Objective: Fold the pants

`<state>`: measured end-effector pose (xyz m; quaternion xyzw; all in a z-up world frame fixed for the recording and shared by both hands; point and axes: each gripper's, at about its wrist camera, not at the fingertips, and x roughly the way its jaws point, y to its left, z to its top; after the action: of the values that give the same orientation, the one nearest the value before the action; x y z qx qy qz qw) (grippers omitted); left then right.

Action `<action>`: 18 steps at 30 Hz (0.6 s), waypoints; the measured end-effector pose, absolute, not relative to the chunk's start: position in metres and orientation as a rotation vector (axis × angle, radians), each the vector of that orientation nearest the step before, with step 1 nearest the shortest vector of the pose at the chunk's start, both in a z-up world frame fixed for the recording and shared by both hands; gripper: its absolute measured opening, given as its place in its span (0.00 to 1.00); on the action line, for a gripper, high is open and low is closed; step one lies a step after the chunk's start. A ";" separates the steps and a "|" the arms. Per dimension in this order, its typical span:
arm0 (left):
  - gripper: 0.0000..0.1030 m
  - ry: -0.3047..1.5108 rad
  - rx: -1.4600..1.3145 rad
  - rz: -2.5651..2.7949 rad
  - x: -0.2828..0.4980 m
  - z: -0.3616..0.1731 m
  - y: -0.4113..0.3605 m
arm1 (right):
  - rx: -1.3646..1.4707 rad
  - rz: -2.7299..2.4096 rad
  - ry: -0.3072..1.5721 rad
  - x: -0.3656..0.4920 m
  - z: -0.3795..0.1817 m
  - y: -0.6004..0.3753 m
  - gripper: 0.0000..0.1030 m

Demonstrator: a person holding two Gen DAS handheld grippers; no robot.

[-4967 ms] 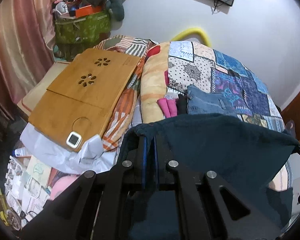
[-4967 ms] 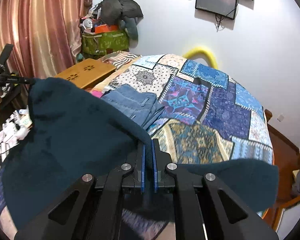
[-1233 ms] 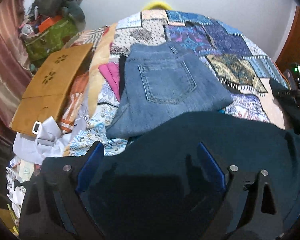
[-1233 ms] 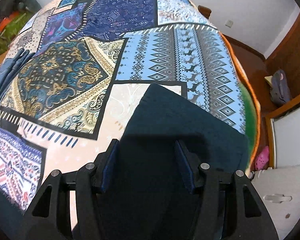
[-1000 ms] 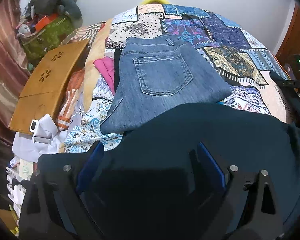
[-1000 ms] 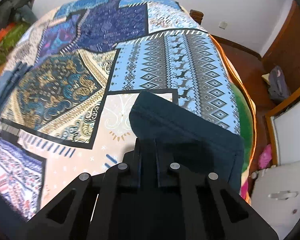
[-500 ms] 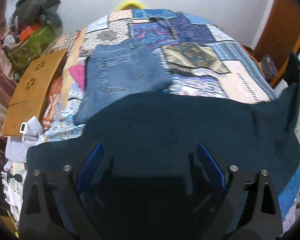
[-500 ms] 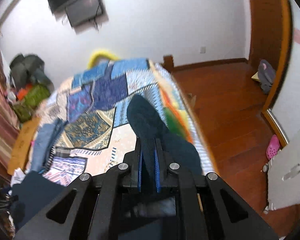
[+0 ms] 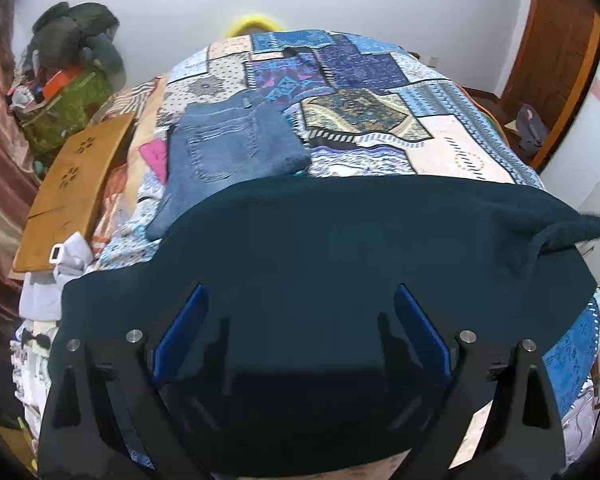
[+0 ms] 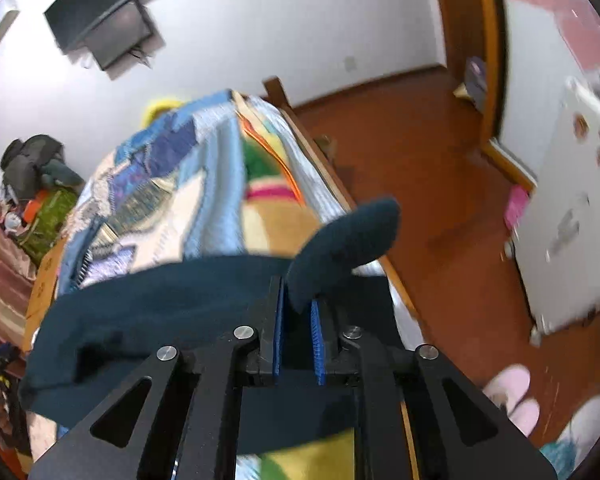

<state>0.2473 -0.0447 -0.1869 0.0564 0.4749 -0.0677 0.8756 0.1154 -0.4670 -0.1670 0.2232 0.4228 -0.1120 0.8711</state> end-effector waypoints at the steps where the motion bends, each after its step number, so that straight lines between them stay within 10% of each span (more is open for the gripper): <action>1: 0.92 0.993 0.115 -0.132 0.246 -0.187 -0.040 | 0.481 -0.240 0.897 0.111 -0.172 -0.468 0.13; 7: 0.92 1.002 0.122 -0.060 0.233 -0.192 -0.010 | 0.430 -0.342 0.910 0.085 -0.175 -0.464 0.44; 18: 0.95 1.036 0.169 -0.024 0.187 -0.207 0.023 | 0.343 -0.192 0.880 0.091 -0.153 -0.400 0.55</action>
<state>0.1869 0.0226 -0.2070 0.0806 0.4946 -0.0114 0.8653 0.0913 -0.4001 -0.1525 0.1652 0.4229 -0.0925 0.8862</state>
